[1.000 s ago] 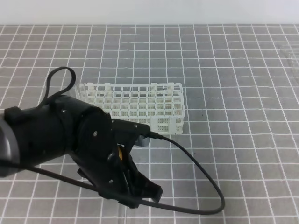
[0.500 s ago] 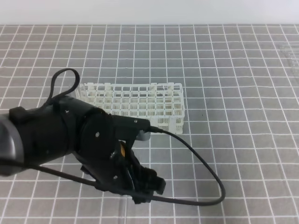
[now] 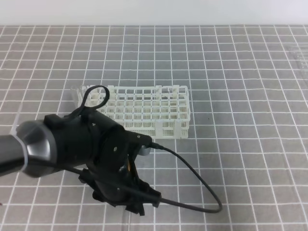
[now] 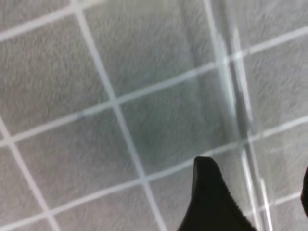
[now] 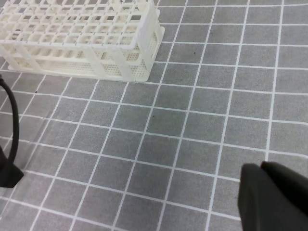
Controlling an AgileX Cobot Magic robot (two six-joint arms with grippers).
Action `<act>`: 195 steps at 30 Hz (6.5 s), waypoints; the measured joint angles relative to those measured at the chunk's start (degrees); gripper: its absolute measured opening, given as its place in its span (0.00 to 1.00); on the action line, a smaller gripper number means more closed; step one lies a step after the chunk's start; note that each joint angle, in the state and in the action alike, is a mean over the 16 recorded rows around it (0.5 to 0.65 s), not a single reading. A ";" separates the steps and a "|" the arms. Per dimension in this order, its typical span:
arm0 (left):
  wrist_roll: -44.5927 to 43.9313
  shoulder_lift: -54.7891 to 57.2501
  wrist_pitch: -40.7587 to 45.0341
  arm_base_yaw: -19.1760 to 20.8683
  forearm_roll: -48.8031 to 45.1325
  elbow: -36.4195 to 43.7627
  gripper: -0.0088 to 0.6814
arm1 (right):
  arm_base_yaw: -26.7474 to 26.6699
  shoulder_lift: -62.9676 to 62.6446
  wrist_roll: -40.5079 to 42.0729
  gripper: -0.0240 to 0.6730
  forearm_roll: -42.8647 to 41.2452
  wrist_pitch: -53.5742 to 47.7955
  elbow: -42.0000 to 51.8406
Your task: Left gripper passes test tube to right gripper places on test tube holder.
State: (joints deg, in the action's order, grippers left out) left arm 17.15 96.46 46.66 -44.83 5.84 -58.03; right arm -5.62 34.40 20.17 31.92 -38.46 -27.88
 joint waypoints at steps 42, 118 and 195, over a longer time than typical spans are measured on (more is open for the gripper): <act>1.94 1.06 -1.74 0.03 -5.38 0.05 0.52 | 0.00 0.00 0.00 0.01 2.62 0.28 0.00; 8.80 -31.95 -78.32 9.71 -21.36 37.35 0.14 | -15.56 19.76 11.89 0.01 18.38 1.04 -19.35; 6.36 -28.68 -89.03 10.38 -24.91 37.29 0.13 | -56.38 47.43 4.40 0.69 -1.93 63.79 -27.45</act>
State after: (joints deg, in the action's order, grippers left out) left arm 23.51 67.79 -42.37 -34.46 -19.07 -20.74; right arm -62.00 81.83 24.56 29.99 25.33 -55.33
